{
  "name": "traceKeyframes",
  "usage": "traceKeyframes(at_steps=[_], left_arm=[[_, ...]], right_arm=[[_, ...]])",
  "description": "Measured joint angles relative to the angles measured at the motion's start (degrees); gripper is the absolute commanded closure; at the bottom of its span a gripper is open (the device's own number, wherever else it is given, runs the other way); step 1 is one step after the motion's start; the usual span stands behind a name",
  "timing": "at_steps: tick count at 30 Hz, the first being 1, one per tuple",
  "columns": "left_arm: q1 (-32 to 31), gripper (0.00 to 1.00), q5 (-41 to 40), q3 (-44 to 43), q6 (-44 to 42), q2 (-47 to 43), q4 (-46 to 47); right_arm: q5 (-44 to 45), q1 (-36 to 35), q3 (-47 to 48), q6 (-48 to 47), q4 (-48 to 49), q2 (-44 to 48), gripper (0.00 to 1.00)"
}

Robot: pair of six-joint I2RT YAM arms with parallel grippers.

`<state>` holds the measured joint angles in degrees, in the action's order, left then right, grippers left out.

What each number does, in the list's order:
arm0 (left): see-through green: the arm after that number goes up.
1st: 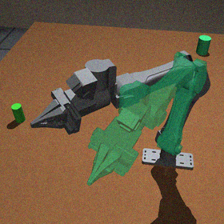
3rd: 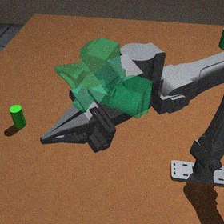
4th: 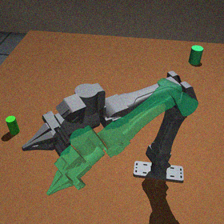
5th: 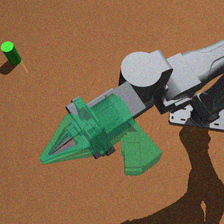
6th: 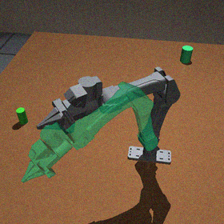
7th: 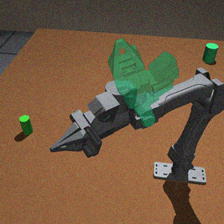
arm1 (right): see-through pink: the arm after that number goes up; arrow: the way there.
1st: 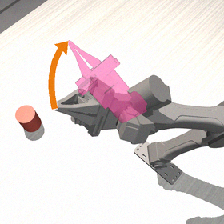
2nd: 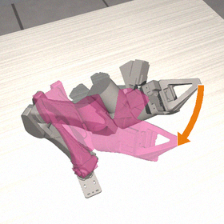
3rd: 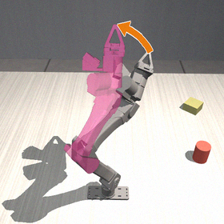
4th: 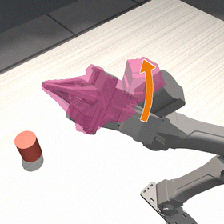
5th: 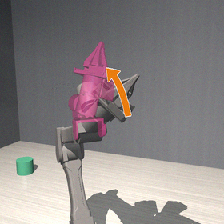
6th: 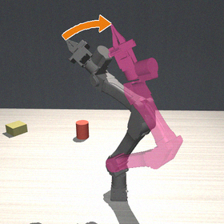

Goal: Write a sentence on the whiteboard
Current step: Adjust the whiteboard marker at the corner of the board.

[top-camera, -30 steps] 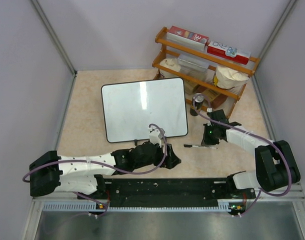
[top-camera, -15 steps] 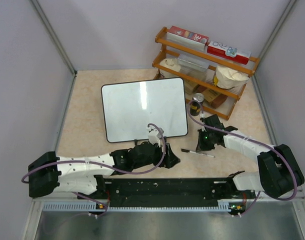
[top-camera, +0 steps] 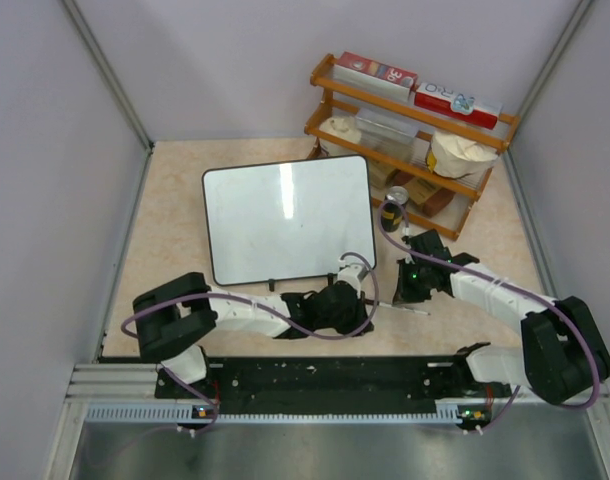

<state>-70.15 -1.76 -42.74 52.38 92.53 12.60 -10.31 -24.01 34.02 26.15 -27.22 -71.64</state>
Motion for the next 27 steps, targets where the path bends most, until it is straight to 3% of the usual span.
traceKeyframes(at_steps=[9,27], left_arm=[[1.8,1.00,-0.8,-6.6,0.1,8.3,-0.8],[7.2,1.00,-4.5,-12.3,-2.2,11.9,-8.3]], right_arm=[[0.1,-0.3,-0.4,0.0,-0.2,-0.3,1.00],[-3.8,-3.8,-2.1,0.5,0.1,-0.6,1.00]])
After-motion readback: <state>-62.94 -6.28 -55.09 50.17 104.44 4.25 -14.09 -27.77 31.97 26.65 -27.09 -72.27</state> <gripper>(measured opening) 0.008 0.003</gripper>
